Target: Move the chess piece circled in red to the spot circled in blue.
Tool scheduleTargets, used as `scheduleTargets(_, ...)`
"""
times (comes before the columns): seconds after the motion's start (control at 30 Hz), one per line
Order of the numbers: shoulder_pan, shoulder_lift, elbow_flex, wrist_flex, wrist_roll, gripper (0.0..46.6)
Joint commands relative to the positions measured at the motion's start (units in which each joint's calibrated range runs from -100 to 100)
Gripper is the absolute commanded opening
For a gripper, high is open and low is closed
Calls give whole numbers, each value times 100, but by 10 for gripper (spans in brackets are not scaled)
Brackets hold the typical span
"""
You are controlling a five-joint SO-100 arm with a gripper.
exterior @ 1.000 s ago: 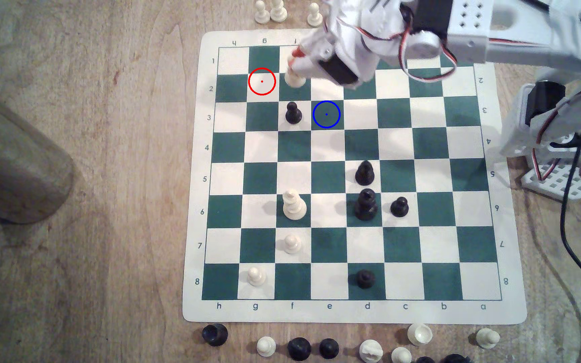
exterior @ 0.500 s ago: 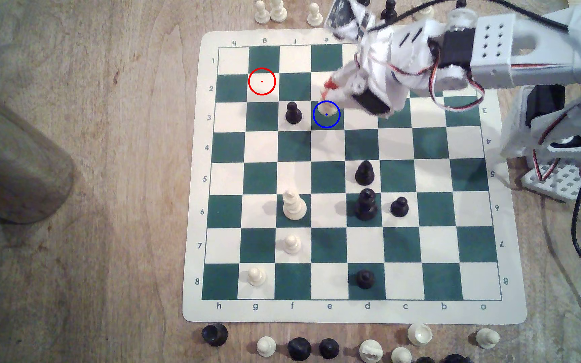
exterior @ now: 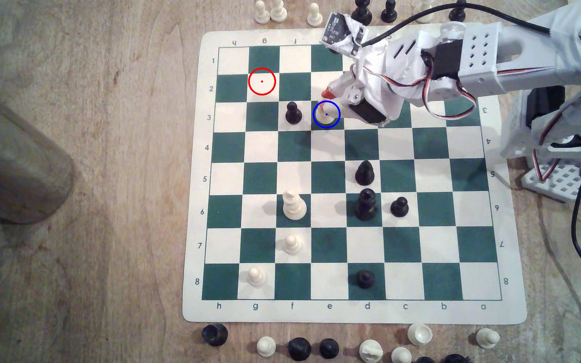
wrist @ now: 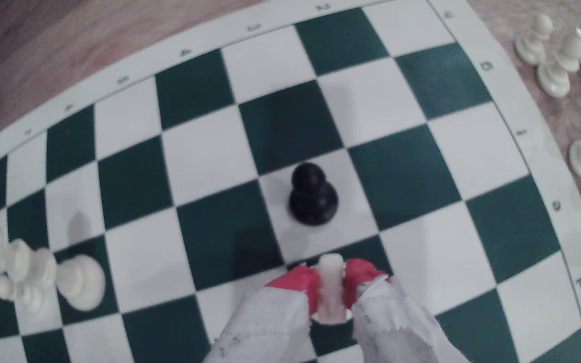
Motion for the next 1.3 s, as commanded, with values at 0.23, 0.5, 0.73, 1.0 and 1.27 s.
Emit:
scheduleTargets(0.23,124,384,-92,-384,78,4)
scheduleTargets(0.5,179,656,-83,-482,112,68)
scheduleTargets(0.73,257,554,-47,-425,117,200)
scheduleTargets(1.0,62,-524,-247,984,103,228)
scheduleTargets(1.27,-173,-1517,-401,2433,132,237)
